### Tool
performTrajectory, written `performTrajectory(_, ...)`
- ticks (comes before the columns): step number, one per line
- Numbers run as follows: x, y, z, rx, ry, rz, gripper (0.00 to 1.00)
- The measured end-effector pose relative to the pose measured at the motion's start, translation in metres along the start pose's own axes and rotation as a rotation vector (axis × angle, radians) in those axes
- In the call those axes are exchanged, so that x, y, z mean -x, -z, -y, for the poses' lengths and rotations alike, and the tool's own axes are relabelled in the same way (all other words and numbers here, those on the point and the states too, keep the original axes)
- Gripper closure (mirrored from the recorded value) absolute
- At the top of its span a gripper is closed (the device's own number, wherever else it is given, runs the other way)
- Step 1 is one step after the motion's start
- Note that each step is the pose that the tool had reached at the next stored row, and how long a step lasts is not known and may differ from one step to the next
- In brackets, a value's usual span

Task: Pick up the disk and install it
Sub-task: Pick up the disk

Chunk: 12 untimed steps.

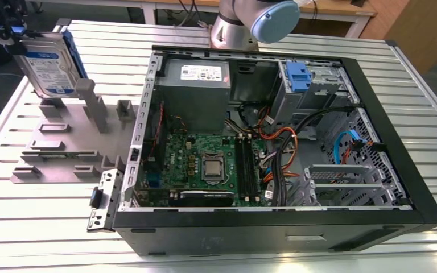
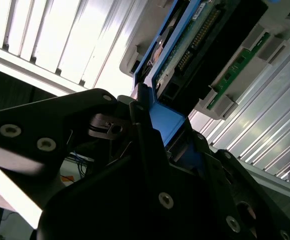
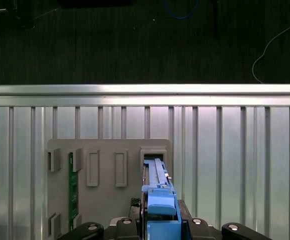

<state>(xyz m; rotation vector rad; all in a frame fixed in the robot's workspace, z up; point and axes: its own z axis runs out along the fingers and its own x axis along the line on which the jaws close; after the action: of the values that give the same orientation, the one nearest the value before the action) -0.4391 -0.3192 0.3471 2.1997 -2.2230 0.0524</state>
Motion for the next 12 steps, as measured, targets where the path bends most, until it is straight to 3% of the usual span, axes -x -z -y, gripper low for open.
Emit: performTrajectory(12, -0.0001, 0.0034, 0.0001, -0.0001, 0.000, 0.0000, 0.64)
